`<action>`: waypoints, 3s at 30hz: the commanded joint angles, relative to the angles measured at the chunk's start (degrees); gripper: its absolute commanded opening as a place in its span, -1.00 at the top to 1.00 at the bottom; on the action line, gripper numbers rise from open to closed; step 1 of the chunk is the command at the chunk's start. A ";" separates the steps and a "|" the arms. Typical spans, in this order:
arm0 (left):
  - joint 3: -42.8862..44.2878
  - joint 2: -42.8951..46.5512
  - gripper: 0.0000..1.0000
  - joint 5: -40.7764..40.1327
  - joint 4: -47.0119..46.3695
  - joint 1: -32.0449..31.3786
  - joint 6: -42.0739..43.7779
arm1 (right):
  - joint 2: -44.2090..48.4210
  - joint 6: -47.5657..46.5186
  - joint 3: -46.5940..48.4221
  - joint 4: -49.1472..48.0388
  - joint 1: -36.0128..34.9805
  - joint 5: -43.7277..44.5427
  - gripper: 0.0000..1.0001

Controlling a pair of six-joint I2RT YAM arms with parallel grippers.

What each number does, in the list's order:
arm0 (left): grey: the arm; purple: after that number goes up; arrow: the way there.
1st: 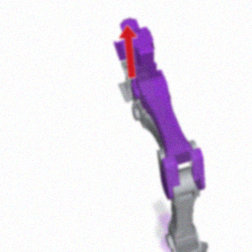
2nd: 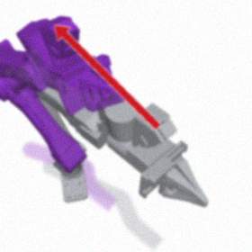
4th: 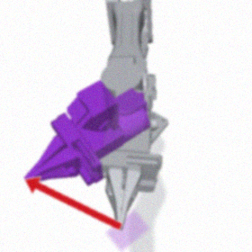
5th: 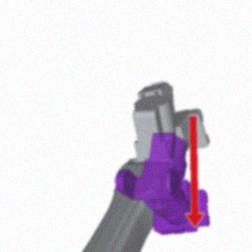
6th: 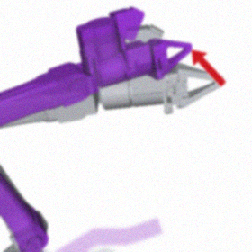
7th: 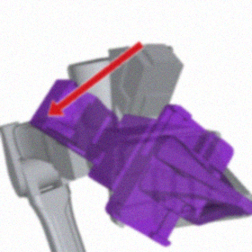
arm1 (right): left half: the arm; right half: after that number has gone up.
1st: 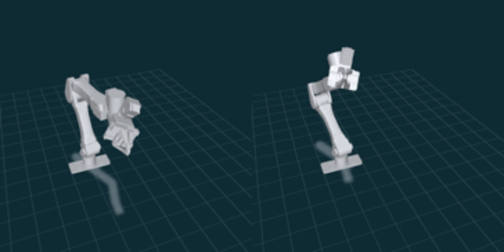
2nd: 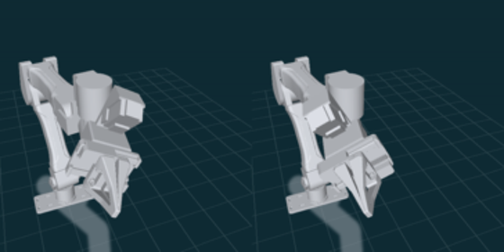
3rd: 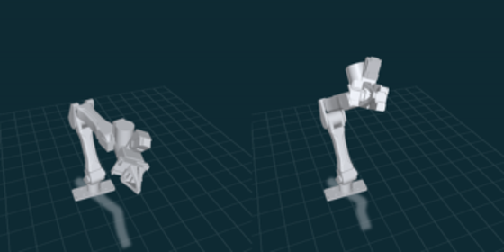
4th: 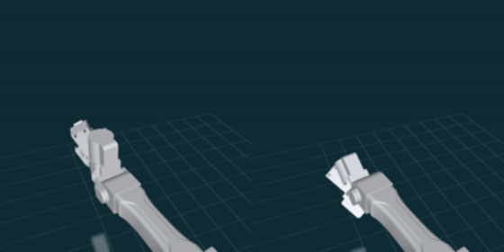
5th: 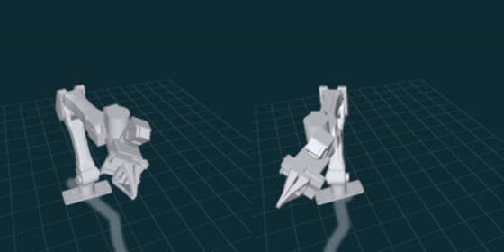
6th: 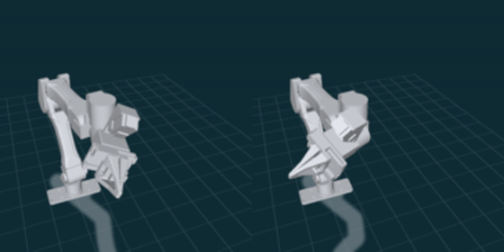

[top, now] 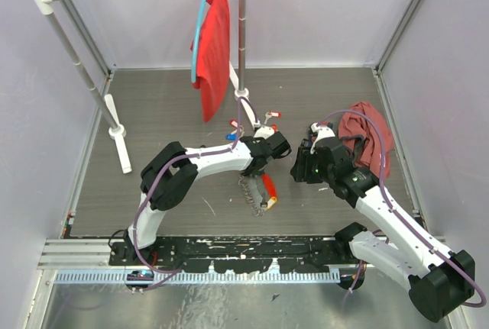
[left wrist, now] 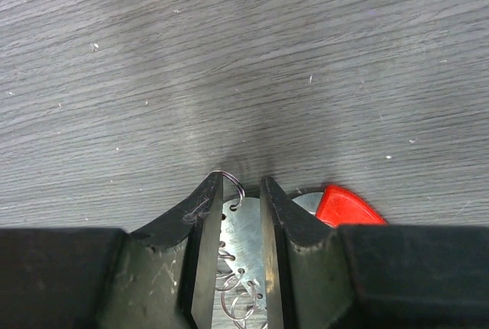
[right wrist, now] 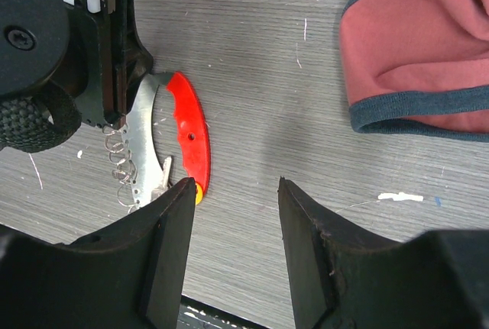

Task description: Put the keys on the keyring

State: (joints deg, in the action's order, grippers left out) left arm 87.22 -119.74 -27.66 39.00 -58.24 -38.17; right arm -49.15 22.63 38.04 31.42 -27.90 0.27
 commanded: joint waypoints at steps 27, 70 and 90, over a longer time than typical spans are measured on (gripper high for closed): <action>-4.84 11.49 1.00 -0.86 -5.38 -0.09 3.55 | 2.13 -0.61 1.77 -1.27 0.22 -0.14 -0.09; -22.71 52.19 1.00 65.81 -37.81 3.24 17.49 | 18.23 -27.89 19.16 -2.39 0.17 -45.16 0.05; -17.62 50.86 1.00 76.18 -34.00 3.30 18.04 | 5.49 -39.62 27.86 8.79 0.20 -59.26 0.09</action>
State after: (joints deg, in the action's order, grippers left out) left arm 66.92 -68.55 46.06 4.40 -55.16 -20.34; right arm -41.41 -12.47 62.52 36.73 -27.90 -55.83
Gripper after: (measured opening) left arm 0.005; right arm 0.463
